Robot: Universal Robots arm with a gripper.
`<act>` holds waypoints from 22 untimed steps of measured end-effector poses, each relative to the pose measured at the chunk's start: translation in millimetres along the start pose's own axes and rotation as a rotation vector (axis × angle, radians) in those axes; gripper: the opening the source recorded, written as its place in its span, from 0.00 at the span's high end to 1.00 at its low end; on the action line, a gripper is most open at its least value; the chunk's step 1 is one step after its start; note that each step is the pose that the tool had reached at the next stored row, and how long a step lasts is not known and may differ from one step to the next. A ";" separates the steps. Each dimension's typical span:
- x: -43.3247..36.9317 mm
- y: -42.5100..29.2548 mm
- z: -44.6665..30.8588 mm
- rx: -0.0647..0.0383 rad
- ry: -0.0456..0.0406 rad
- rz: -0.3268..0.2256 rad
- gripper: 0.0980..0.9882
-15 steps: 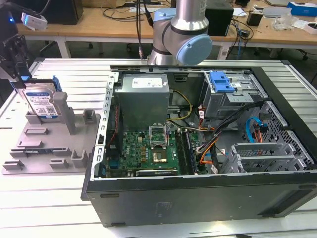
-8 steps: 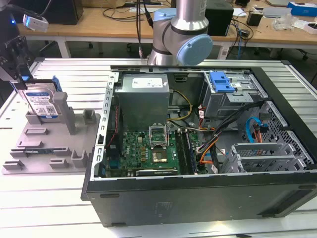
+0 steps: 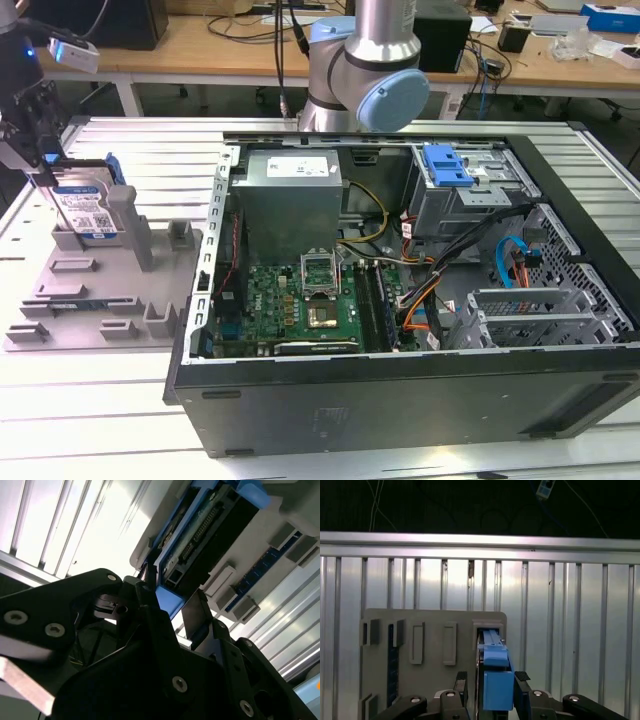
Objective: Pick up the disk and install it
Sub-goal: 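Pick up the disk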
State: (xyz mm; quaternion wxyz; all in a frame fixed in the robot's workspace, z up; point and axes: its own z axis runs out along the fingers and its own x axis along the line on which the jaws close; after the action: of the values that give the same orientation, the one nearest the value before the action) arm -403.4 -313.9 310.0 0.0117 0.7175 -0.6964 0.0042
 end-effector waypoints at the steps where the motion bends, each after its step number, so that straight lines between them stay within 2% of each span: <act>1: -0.2 0.4 0.4 0.000 0.0000 0.000 0.57; 10: -5.2 2.0 3.7 0.000 0.0002 0.000 0.57; 22: -5.5 2.7 5.8 0.000 0.0022 0.000 0.57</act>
State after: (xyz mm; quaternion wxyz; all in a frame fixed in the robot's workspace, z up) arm -406.3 -308.6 304.1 0.0125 0.7175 -0.6964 0.0050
